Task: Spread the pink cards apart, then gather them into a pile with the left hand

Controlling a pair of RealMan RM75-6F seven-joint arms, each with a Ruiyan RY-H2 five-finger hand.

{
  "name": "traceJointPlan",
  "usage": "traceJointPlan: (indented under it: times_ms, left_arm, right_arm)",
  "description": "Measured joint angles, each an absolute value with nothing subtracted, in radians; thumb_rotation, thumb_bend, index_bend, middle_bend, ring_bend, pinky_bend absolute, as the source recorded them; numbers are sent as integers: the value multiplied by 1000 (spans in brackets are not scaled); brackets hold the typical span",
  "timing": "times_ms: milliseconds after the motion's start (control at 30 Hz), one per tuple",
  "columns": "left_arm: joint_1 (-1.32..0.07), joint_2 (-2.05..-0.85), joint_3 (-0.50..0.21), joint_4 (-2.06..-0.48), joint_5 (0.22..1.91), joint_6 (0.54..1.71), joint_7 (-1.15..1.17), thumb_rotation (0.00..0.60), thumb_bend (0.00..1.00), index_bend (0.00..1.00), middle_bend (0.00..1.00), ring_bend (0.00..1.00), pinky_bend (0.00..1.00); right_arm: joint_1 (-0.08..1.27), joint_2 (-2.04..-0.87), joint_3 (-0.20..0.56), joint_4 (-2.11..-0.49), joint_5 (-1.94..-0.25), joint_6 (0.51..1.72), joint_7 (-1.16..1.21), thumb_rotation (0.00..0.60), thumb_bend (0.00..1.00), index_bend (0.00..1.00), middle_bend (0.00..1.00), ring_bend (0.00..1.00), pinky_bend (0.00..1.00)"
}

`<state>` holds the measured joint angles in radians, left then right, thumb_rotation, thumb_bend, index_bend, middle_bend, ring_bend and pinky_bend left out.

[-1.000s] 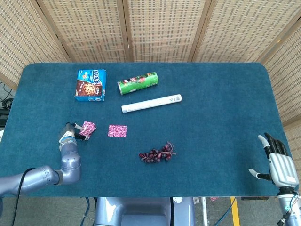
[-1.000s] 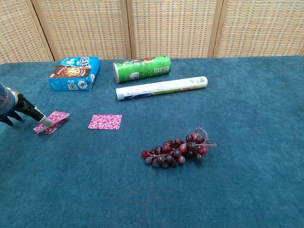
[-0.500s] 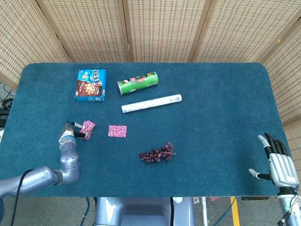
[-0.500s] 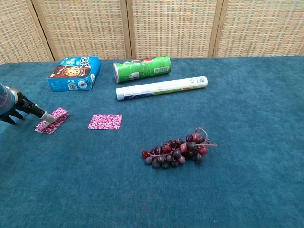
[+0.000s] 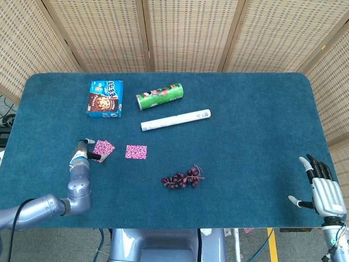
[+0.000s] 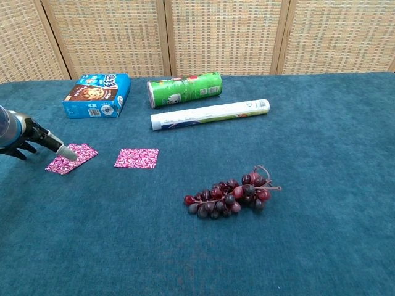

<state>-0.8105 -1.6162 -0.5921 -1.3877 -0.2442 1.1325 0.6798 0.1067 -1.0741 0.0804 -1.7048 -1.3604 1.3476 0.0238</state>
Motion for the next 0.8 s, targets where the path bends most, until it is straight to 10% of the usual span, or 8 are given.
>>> traceJointPlan:
  times_ms: [400,800]
  left_arm:
    - [-786,-1586,-553,-1496,77,1141,578,600,212,155,0,0,0]
    - [-764,-1499,-293,-1670,468,1069,603,600,213,168,0,0,0]
  right_arm:
    - [108,-1073,81,-1706,-1358,1345,26,600,131,68,0,0,0]
    - [107,-1073,80,-1706,-1361,1347,26,600,131,68,0,0,0]
